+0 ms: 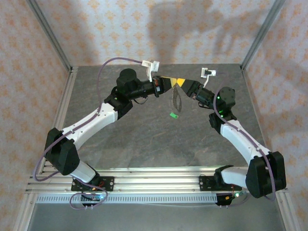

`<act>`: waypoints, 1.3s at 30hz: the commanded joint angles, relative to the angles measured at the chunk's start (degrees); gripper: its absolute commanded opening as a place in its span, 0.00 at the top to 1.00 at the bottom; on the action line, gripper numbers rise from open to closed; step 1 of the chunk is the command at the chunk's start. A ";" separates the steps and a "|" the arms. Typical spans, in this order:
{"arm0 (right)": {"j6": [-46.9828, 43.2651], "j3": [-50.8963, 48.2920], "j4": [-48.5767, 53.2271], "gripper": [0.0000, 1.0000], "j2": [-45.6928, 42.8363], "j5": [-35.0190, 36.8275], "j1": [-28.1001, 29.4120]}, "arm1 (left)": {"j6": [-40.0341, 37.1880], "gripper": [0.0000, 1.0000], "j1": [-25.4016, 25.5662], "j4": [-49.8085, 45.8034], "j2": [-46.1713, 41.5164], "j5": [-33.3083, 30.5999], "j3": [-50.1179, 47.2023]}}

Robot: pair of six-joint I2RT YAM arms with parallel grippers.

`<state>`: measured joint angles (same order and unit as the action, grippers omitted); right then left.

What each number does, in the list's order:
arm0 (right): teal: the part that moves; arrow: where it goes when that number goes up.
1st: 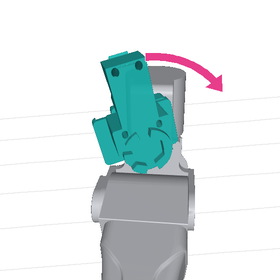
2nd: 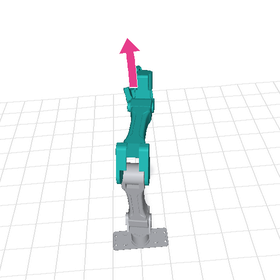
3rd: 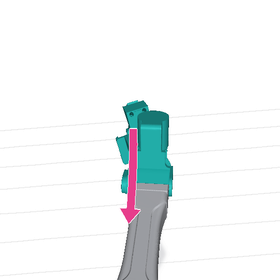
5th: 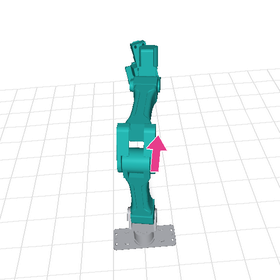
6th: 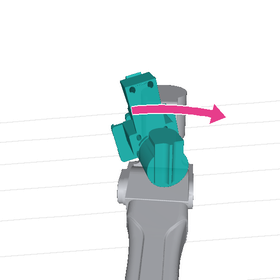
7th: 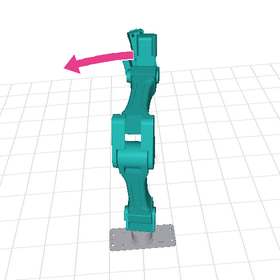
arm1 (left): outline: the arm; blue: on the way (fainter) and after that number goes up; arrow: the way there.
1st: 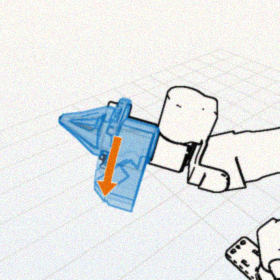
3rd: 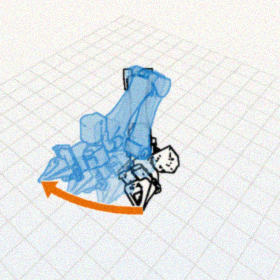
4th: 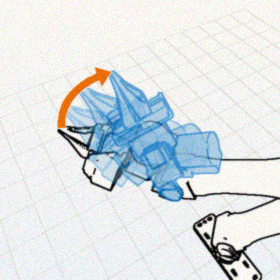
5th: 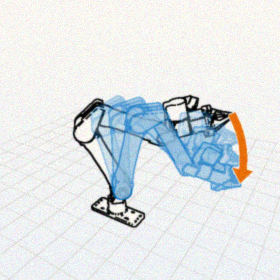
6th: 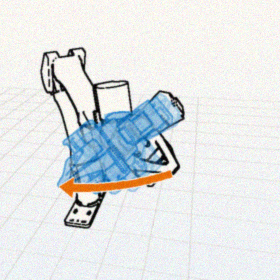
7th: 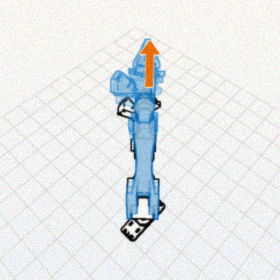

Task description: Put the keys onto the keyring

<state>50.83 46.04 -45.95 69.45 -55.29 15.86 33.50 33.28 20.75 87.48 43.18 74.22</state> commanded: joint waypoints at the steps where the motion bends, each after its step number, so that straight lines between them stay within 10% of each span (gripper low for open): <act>1: -0.21 -1.16 -3.18 0.78 -1.35 -4.24 1.03 | -0.01 1.00 -0.06 3.34 0.06 -0.20 2.79; 26: -0.99 0.18 -2.56 0.77 -2.33 -2.12 0.84 | 0.53 1.00 -0.01 4.18 -0.29 0.94 2.34; 39: -0.55 1.02 -3.79 1.00 -0.72 0.18 0.86 | 1.86 1.00 0.26 4.08 0.34 0.43 2.49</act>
<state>50.98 45.15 -46.76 68.64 -56.34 16.47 34.04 33.12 22.26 87.66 43.07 74.59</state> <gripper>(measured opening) 0.044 0.043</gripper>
